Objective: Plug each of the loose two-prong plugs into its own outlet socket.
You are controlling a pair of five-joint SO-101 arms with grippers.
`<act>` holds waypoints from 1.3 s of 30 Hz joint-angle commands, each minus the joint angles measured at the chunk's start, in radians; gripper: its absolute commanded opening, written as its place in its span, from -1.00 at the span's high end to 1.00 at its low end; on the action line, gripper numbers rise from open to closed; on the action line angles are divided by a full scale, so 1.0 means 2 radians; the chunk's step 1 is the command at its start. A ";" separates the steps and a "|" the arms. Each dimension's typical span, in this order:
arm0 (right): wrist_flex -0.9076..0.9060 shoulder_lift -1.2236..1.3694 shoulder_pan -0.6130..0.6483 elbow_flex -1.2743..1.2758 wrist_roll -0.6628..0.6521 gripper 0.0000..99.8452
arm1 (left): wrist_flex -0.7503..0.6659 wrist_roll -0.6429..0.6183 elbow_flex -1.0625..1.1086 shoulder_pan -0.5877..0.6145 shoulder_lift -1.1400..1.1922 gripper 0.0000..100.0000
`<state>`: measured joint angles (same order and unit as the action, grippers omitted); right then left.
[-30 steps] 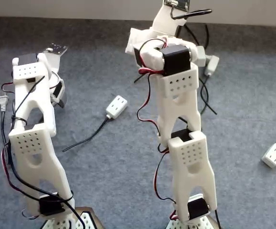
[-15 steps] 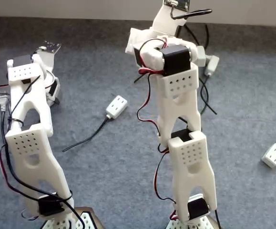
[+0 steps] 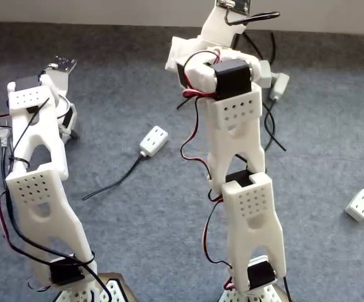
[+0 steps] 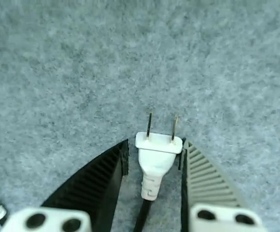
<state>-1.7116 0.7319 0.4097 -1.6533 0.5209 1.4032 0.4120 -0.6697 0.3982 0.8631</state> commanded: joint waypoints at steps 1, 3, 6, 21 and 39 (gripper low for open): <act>-0.006 -0.026 -0.004 -0.056 -0.007 0.35 | -0.014 -0.025 -0.013 0.000 -0.010 0.65; -0.006 -0.026 -0.004 -0.056 -0.007 0.35 | -0.011 -0.052 -0.025 0.000 -0.022 0.65; -0.006 -0.026 -0.004 -0.056 -0.007 0.35 | 0.012 -0.062 -0.042 -0.002 -0.042 0.65; -0.006 -0.026 -0.004 -0.056 -0.007 0.35 | 0.019 -0.061 -0.067 0.027 -0.062 0.65; -0.006 -0.027 -0.004 -0.056 -0.007 0.35 | 0.029 -0.061 0.023 0.016 -0.061 0.65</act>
<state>-1.7116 0.7319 0.4097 -1.6533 0.5209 1.4492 0.2908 -0.6498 0.4396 0.7879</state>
